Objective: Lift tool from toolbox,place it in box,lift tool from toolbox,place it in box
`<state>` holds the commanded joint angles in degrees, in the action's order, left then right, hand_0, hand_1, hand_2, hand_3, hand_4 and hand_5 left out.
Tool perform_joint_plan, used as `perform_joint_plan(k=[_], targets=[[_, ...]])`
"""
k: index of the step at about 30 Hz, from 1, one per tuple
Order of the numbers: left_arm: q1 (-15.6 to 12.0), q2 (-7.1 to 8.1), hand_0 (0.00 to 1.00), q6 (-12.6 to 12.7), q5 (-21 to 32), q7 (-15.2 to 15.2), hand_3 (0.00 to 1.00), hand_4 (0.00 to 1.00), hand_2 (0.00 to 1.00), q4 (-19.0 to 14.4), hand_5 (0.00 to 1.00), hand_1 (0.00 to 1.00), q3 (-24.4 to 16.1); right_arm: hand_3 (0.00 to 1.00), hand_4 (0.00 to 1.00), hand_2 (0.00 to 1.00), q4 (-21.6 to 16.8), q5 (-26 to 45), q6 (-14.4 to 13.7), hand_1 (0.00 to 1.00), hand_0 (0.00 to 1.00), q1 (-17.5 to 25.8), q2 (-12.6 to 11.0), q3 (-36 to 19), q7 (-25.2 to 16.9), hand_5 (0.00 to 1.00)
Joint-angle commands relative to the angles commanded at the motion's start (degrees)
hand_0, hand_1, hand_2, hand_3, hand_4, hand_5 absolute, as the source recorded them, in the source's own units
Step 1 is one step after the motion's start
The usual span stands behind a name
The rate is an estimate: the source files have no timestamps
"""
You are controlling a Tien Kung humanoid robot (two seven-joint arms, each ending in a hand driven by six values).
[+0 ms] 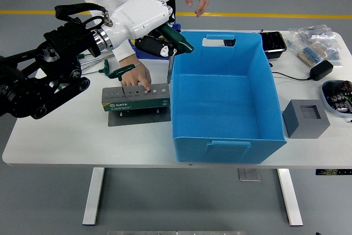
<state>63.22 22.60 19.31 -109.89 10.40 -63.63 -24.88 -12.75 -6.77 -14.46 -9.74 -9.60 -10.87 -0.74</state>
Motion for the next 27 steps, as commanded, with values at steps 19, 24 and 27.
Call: perform_joint_plan(k=[19,24,27], targets=[[5.3,-2.69,0.094,-0.2,1.8,-1.1,0.068,0.823,0.057,-7.8,0.609,0.002,-1.7,0.571,0.832,0.705,-0.2,-2.9,0.1,0.636,0.667,-0.2,-0.5,-1.5,0.8,0.739],[2.3,-6.92,0.094,0.1,3.7,-1.0,0.069,0.824,0.059,-5.9,0.608,0.002,1.1,0.571,0.831,0.705,-0.4,-2.8,0.1,0.639,0.667,0.1,-0.3,-1.4,0.9,0.738],[1.0,-9.37,0.094,0.4,4.8,-0.6,0.069,0.824,0.059,-3.3,0.608,0.002,4.1,0.571,0.831,0.705,-0.5,-2.3,0.2,0.639,0.667,0.3,-0.2,-1.2,0.8,0.738]])
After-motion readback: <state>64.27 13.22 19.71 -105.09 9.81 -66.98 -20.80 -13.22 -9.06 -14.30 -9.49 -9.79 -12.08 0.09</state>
